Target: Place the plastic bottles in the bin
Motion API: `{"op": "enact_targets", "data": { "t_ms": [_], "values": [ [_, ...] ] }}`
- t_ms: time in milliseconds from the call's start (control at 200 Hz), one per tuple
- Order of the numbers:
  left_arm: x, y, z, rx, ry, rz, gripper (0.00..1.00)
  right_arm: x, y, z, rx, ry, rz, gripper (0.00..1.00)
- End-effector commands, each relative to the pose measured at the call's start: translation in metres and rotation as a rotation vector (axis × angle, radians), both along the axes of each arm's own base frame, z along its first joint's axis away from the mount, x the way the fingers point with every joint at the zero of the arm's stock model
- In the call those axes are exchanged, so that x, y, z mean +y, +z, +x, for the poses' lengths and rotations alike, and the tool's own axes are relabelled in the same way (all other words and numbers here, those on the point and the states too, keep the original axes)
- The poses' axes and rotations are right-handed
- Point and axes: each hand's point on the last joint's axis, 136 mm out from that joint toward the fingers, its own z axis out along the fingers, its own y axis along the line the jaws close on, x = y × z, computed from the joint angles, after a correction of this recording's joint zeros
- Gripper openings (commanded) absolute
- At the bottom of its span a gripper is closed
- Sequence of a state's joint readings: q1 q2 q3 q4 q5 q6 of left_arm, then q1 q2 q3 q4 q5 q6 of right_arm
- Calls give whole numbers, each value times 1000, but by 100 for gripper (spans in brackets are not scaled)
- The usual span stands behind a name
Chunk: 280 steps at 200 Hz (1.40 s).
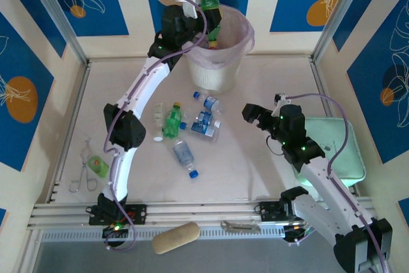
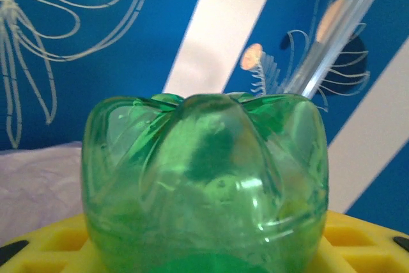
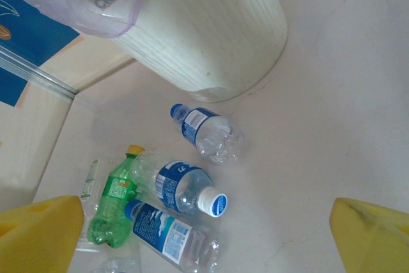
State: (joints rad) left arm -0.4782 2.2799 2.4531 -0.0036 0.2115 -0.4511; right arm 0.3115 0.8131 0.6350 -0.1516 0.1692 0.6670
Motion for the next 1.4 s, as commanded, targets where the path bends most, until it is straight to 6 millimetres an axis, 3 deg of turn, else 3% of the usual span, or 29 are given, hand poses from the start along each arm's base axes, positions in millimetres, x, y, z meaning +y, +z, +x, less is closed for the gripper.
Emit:
{"op": "enact_targets", "data": {
  "t_ms": [0, 340, 465, 555, 610, 660, 915, 1060, 1220, 1396],
  "values": [
    [20, 6, 23, -90, 132, 19, 41, -7, -3, -10, 18, -12, -7, 99],
    [23, -25, 44, -109, 215, 110, 43, -31, 16, -22, -44, -80, -24, 99],
    [22, -30, 45, -96, 208, 115, 62, -30, 17, -21, -43, -74, -18, 99],
    [21, -21, 40, -104, 193, 104, 74, -26, 18, -20, -44, -57, -12, 99],
    [21, -13, 35, -111, 183, 96, 97, -23, 17, -19, -43, -41, -9, 99],
    [22, -5, 30, -117, 172, 88, 100, -19, 18, -18, -50, -20, -3, 99],
    [37, 32, -11, -147, 147, 99, 100, 2, 20, -10, -63, 67, 39, 99],
    [56, 36, -47, -160, 154, 110, 100, 20, 17, -3, -42, 132, 28, 99],
    [81, 14, -89, -129, 167, 149, 100, 48, 10, 6, -2, 224, -17, 99],
    [117, -47, -128, -2, 216, 190, 100, 95, -4, 14, 67, 380, -130, 99]
  ]
}}
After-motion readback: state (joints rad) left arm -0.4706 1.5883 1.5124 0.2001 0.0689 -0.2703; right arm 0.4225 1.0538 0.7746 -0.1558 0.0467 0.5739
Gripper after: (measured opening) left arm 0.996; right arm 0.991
